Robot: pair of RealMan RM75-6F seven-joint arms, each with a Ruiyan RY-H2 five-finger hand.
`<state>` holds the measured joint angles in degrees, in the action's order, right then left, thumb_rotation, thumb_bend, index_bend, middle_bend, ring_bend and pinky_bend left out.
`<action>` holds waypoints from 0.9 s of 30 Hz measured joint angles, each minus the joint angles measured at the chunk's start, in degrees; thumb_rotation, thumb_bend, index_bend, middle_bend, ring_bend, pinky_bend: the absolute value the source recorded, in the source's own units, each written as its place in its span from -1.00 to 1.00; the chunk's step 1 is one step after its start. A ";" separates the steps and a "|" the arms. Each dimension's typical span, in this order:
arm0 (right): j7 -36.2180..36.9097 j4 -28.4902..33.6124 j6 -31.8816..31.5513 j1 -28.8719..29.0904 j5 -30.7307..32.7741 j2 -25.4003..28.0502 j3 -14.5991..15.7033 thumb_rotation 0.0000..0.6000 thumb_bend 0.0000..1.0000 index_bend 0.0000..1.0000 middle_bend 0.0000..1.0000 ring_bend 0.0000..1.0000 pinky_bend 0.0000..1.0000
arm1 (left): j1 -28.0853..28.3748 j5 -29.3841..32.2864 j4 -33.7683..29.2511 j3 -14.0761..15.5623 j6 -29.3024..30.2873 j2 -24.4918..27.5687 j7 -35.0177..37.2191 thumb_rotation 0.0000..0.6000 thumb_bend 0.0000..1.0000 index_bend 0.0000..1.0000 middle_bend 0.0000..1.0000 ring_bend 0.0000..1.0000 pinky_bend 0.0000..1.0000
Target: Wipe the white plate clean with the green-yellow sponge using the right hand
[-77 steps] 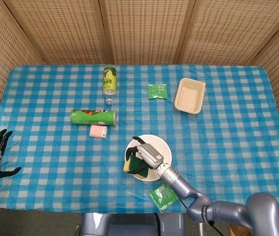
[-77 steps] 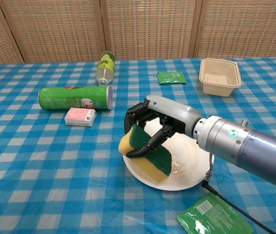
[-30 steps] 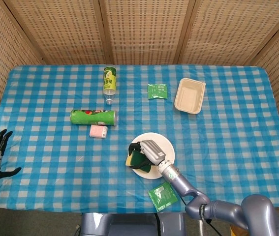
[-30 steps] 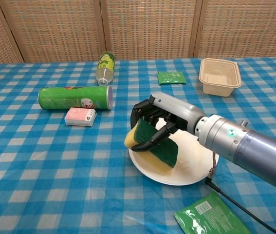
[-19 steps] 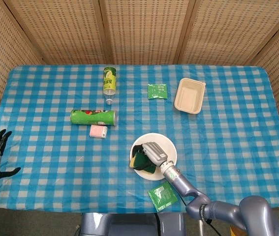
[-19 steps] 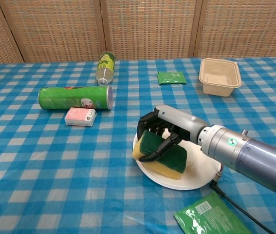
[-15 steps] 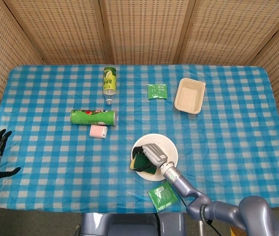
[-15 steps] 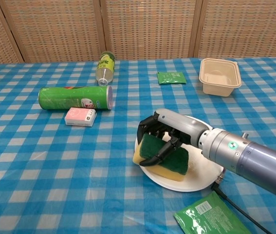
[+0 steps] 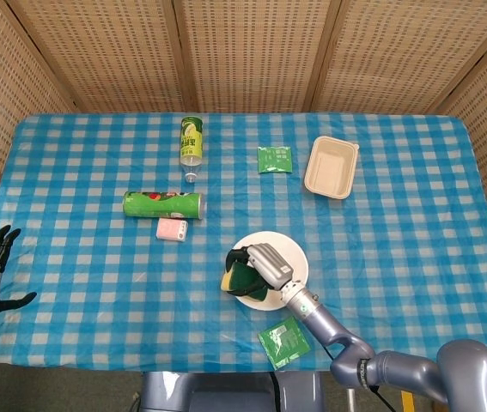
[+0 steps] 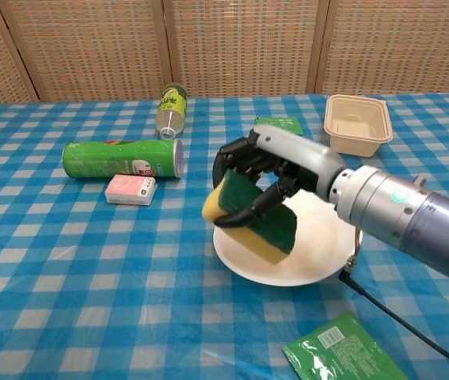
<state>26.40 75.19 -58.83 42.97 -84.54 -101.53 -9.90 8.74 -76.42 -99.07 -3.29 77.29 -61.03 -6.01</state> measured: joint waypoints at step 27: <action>-26.98 1.86 3.16 -3.79 10.10 15.36 0.84 1.00 -0.49 -0.32 -0.32 -0.27 -0.16 | -1.09 -3.44 -1.49 1.20 2.11 0.59 0.14 1.00 -1.00 -1.00 -1.00 -1.00 -1.00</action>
<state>-0.59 77.05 -55.66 39.17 -74.44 -86.16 -9.06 7.65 -79.86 -100.57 -2.09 79.40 -60.44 -5.87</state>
